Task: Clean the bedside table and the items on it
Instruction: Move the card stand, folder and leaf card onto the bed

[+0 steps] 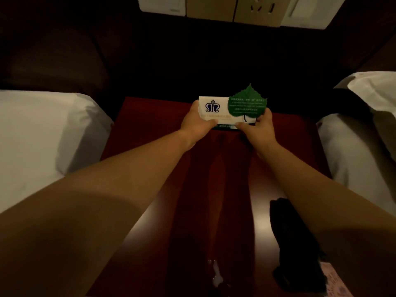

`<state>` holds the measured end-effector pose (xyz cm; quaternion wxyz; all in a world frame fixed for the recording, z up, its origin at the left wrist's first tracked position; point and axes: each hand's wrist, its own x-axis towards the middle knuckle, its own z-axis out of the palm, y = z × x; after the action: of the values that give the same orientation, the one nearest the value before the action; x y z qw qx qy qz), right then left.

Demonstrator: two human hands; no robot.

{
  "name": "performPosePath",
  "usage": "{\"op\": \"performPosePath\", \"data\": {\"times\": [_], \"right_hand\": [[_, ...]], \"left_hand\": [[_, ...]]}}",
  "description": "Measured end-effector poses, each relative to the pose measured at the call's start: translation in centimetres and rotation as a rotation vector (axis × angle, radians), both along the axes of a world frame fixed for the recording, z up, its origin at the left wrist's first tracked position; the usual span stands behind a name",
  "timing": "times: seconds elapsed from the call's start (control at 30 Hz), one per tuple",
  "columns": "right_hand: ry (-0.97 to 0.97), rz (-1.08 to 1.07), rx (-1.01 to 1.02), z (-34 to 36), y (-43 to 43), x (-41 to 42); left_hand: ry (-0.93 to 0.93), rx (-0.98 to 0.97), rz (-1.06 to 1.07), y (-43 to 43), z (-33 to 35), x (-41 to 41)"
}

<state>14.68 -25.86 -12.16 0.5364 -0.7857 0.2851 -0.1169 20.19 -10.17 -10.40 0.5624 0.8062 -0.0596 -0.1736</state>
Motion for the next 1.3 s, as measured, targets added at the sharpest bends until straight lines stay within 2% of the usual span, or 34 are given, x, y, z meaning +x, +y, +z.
{"op": "performPosePath", "data": {"times": [0.3,0.83,1.03,1.3], "right_hand": [[0.015,0.171,0.020,2.3,10.3,2.4],[0.111,0.582,0.221,2.2,39.6,5.5],[0.182,0.653,0.244,1.1,45.9,5.5],[0.278,0.674,0.175,-1.1,48.2,5.3]], "left_hand": [[0.035,-0.038,0.201,10.7,2.5,-0.6],[0.128,0.011,0.708,39.0,3.1,-4.7],[0.172,0.007,0.776,44.7,1.9,-5.9],[0.274,0.158,0.751,46.3,0.6,-5.3]]}}
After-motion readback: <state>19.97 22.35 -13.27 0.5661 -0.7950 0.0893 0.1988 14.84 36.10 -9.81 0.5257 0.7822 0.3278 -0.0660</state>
